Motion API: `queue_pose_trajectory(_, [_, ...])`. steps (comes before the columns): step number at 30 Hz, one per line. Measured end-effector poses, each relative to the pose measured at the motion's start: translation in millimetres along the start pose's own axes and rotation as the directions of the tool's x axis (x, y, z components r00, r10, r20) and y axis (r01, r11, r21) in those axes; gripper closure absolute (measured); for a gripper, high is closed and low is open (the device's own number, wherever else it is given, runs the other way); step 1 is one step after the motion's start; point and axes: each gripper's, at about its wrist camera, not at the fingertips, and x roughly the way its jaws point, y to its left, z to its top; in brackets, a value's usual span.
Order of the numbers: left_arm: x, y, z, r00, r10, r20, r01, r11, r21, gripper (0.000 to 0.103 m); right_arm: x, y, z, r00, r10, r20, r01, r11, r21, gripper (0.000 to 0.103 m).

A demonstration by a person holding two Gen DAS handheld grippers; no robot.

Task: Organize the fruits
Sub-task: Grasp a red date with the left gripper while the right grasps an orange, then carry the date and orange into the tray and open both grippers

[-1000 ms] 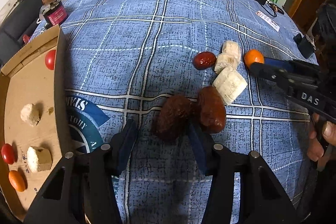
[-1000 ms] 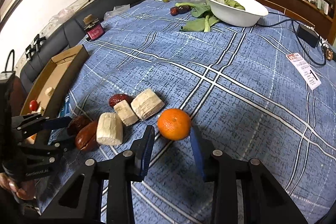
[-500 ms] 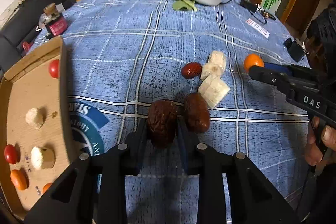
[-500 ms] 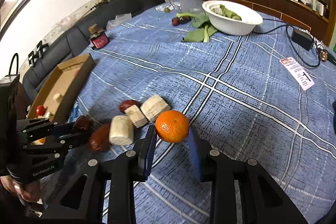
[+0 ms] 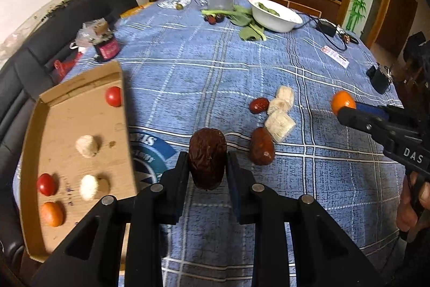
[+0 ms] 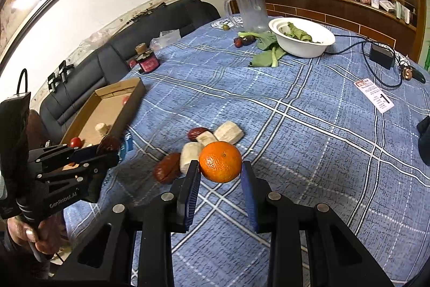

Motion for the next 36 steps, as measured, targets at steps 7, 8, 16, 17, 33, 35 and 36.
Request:
queue_pose_trajectory(7, [-20, 16, -3, 0.997, 0.057, 0.051, -0.056, 0.998, -0.019, 0.078, -9, 19, 3, 1.0, 0.022, 0.021, -0.022, 1.0, -0.019, 0.072])
queue_pose_trajectory(8, [-22, 18, -4, 0.997, 0.06, 0.054, -0.059, 0.998, -0.021, 0.078, -9, 24, 3, 0.999, 0.026, 0.023, -0.026, 0.999, -0.024, 0.072])
queue_pose_trajectory(16, [-36, 38, -11, 0.989, 0.117, 0.086, -0.113, 0.992, -0.05, 0.078, -5, 48, 2, 0.999, 0.05, 0.016, -0.049, 0.997, -0.052, 0.072])
queue_pose_trajectory(17, [-37, 40, -11, 0.988, 0.123, 0.088, -0.119, 0.991, -0.054, 0.078, -4, 52, 3, 0.999, 0.053, 0.014, -0.052, 0.997, -0.058, 0.072])
queue_pose_trajectory(33, [-46, 79, -21, 0.98, 0.17, 0.101, -0.159, 0.981, -0.115, 0.078, 9, 88, 11, 0.997, 0.071, 0.003, -0.07, 0.991, -0.117, 0.072])
queue_pose_trajectory(35, [-46, 82, -22, 0.98, 0.173, 0.1, -0.161, 0.98, -0.119, 0.078, 11, 91, 12, 0.997, 0.074, 0.001, -0.073, 0.99, -0.122, 0.072])
queue_pose_trajectory(36, [-45, 84, -22, 0.98, 0.174, 0.1, -0.162, 0.979, -0.121, 0.078, 12, 94, 12, 0.997, 0.075, -0.001, -0.075, 0.989, -0.126, 0.072])
